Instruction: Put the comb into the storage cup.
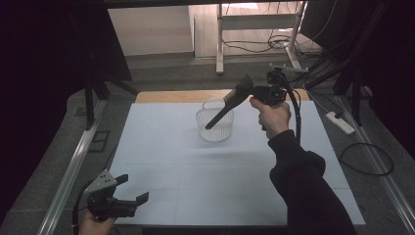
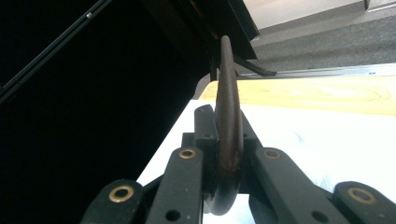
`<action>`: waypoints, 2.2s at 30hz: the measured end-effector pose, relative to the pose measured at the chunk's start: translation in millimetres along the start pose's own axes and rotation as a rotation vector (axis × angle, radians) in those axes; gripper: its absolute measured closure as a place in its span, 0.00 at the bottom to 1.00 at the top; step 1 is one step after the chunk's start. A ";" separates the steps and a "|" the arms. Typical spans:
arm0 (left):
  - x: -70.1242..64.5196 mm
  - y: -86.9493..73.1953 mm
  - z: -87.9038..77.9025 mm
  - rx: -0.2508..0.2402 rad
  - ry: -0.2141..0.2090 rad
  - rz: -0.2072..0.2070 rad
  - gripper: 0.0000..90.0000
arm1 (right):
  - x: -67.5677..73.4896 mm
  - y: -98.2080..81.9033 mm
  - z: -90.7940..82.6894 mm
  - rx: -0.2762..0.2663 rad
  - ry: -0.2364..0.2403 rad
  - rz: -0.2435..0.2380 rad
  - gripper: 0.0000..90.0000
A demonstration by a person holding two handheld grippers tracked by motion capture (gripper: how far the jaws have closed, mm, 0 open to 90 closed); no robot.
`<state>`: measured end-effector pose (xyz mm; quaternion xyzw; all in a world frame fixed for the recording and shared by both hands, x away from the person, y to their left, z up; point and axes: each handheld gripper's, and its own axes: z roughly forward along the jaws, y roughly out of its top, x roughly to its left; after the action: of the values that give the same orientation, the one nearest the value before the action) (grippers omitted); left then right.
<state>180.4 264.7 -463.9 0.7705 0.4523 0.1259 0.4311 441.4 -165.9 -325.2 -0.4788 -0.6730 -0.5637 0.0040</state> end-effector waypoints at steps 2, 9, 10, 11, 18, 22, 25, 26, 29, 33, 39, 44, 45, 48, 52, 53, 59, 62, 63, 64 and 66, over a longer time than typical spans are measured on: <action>-0.2 -0.9 0.6 0.013 0.000 0.001 0.01 | -0.7 1.7 0.3 -0.006 -0.004 0.004 0.95; -2.2 -3.1 0.0 0.044 0.007 0.011 0.01 | -3.3 7.2 2.1 -0.017 -0.029 0.000 0.95; -2.2 -3.2 -0.2 0.045 0.007 0.009 0.01 | -3.7 8.0 2.5 -0.021 -0.035 -0.003 0.95; -2.2 -3.3 -0.4 0.046 0.006 0.007 0.01 | -3.9 8.5 2.6 -0.023 -0.038 -0.003 0.95; -3.8 -3.4 -1.5 0.052 -0.001 0.012 0.01 | -7.1 12.8 6.7 -0.040 -0.063 0.002 0.95; -3.4 -3.7 -1.8 0.050 -0.003 0.008 0.01 | -9.1 13.9 11.1 -0.046 -0.074 0.003 0.95; -3.6 -3.6 -1.9 0.056 -0.008 0.005 0.01 | -11.2 13.6 14.7 -0.050 -0.084 0.004 0.95; -3.7 -3.5 -1.9 0.058 -0.010 0.005 0.01 | -12.1 13.4 16.0 -0.049 -0.088 0.003 0.95; -4.0 -3.4 -1.9 0.058 -0.012 0.011 0.01 | -14.0 12.3 20.5 -0.047 -0.102 0.000 0.95; -4.2 -3.3 -1.3 0.060 -0.015 0.012 0.01 | -15.4 10.0 26.7 -0.045 -0.114 -0.012 0.95; -3.7 -2.7 0.4 0.077 -0.016 0.005 0.02 | -18.1 5.2 35.2 -0.043 -0.119 -0.009 0.95; -3.1 -1.8 2.9 0.098 -0.011 -0.002 0.01 | -20.2 -0.7 44.8 -0.033 -0.117 -0.006 0.95; -3.0 -1.6 3.1 0.104 -0.010 -0.001 0.01 | -20.4 -1.8 46.4 -0.033 -0.118 -0.008 0.95; -3.3 -1.3 4.1 0.111 -0.006 -0.003 0.01 | -22.0 -4.8 50.1 -0.032 -0.127 -0.012 0.95; -3.6 -0.6 5.6 0.130 0.001 0.001 0.01 | -25.2 -8.1 51.9 -0.032 -0.133 -0.011 0.95; -3.5 -0.4 6.0 0.134 0.003 -0.001 0.02 | -26.5 -9.2 52.2 -0.031 -0.135 -0.009 0.95; -2.8 0.2 7.3 0.147 0.008 -0.010 0.02 | -31.6 -14.4 55.9 -0.028 -0.136 -0.003 0.95; -2.6 0.4 8.1 0.152 0.010 -0.015 0.02 | -34.5 -18.0 58.9 -0.022 -0.139 -0.002 0.95; -2.8 0.5 8.2 0.154 0.012 -0.015 0.02 | -35.3 -19.1 59.9 -0.020 -0.139 0.001 0.95; -2.9 0.6 8.4 0.156 0.012 -0.012 0.02 | -36.4 -20.2 60.6 -0.018 -0.138 0.001 0.95; -3.3 0.8 8.8 0.160 0.015 -0.011 0.02 | -37.9 -21.9 62.1 -0.017 -0.137 0.003 0.95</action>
<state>184.2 257.0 -467.9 0.7991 0.4683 0.0926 0.3655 480.9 -140.8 -385.1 -0.5174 -0.6661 -0.5353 -0.0450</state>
